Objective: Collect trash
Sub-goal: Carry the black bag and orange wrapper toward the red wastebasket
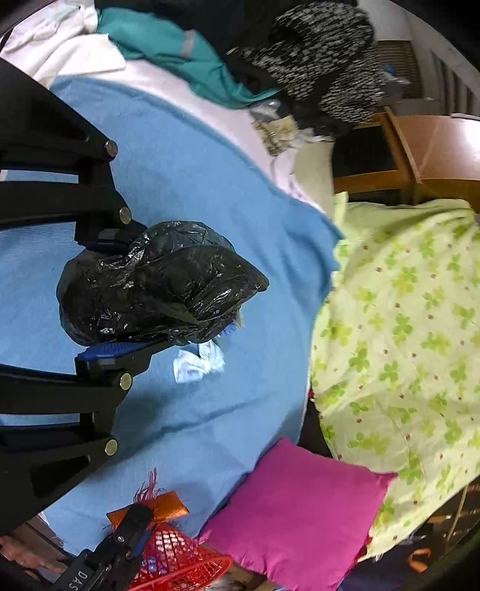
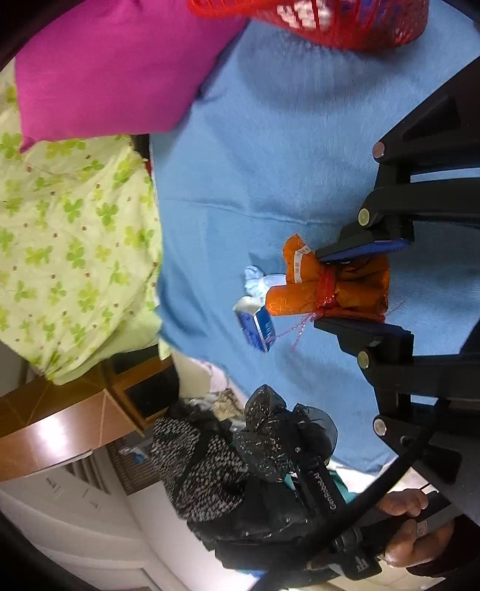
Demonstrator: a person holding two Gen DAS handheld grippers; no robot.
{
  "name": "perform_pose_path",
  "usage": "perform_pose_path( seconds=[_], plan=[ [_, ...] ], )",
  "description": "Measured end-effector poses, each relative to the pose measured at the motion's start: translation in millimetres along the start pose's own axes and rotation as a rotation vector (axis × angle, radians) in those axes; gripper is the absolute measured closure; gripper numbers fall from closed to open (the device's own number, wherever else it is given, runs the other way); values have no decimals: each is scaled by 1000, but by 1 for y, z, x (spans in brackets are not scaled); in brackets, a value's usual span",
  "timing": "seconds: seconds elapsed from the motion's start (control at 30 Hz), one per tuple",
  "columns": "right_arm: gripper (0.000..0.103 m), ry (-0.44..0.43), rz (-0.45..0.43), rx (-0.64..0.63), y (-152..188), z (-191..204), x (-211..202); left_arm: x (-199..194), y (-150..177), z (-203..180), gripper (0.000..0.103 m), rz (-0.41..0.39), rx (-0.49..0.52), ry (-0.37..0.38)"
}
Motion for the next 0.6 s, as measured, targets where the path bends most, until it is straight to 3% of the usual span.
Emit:
perform_pose_path(
  seconds=[0.33, 0.6],
  plan=[
    [72, 8, -125, -7, 2, -14, -90, -61, -2, -65, 62, -108, 135, -5],
    [72, 21, -191, -8, 6, -29, -135, -87, 1, -105, 62, -148, 221, 11]
  ],
)
Point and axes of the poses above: each gripper's, at about its wrist camera, not at the fingertips, and x roughly the way its jaws point, z to its left, y to its underside, the point moved 1 cm from there along x, roughly the way its jaws point, and after that the axes turned 4 degrees about y, right-handed, at the moved point
